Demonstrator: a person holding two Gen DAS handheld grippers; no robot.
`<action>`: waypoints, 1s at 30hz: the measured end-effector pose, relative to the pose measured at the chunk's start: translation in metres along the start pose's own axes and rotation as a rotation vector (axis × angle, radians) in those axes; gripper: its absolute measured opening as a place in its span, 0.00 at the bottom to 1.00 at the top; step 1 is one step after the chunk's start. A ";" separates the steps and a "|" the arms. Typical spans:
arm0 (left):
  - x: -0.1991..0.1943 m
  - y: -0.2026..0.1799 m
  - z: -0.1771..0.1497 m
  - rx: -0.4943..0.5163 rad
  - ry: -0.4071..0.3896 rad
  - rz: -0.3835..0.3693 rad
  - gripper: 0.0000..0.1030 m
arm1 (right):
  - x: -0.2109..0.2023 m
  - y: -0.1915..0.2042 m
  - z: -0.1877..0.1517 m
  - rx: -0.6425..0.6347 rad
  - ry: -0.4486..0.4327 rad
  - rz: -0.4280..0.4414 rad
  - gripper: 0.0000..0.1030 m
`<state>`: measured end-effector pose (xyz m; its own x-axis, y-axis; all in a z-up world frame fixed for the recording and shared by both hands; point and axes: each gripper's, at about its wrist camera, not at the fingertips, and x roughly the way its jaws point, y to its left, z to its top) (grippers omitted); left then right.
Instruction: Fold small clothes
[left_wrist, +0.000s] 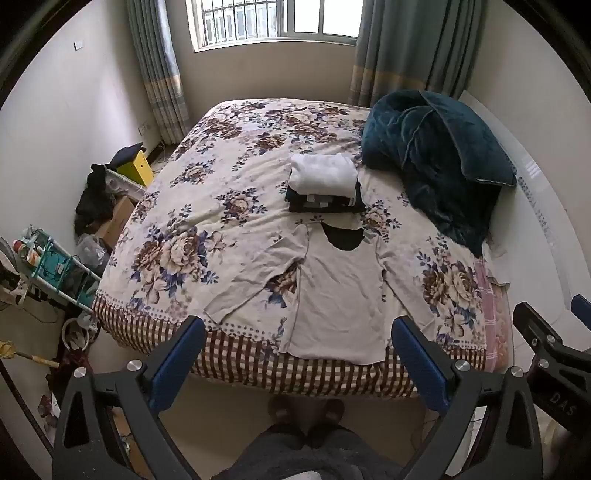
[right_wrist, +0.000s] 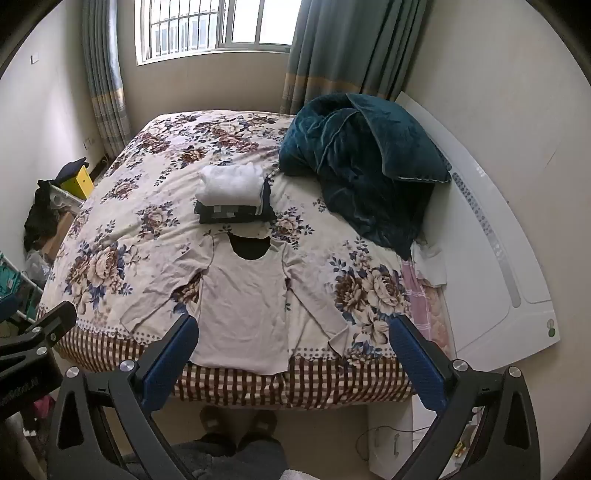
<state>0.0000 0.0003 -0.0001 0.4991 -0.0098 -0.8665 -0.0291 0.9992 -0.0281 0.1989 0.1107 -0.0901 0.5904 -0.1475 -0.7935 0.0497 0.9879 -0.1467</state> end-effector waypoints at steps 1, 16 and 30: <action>0.001 -0.001 0.001 0.014 0.014 0.008 1.00 | 0.000 0.000 0.000 0.001 -0.003 0.001 1.00; -0.006 -0.009 0.007 0.013 -0.017 0.002 1.00 | -0.008 -0.004 0.003 0.009 -0.018 0.006 1.00; -0.020 -0.007 0.017 0.014 -0.027 -0.011 1.00 | -0.013 -0.011 0.008 0.010 -0.025 0.008 1.00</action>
<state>0.0049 -0.0054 0.0261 0.5223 -0.0202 -0.8525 -0.0116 0.9995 -0.0308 0.1970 0.1026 -0.0732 0.6107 -0.1384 -0.7797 0.0526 0.9895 -0.1344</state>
